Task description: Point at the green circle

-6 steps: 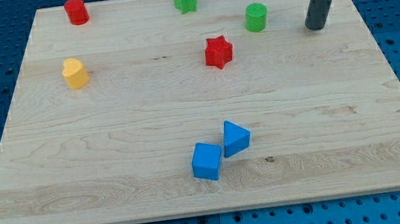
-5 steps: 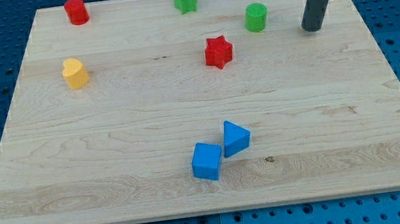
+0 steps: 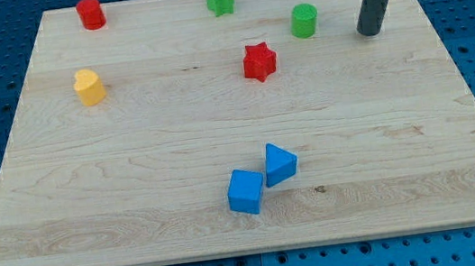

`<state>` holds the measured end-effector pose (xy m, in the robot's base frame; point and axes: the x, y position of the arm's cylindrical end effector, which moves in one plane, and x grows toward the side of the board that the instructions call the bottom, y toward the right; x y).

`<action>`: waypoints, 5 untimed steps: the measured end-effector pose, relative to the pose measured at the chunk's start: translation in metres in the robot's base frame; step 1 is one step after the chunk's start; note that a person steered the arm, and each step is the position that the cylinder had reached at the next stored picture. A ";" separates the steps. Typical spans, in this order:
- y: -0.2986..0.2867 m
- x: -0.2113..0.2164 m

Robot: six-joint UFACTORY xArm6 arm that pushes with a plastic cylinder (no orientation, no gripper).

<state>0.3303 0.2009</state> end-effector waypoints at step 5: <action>-0.110 -0.066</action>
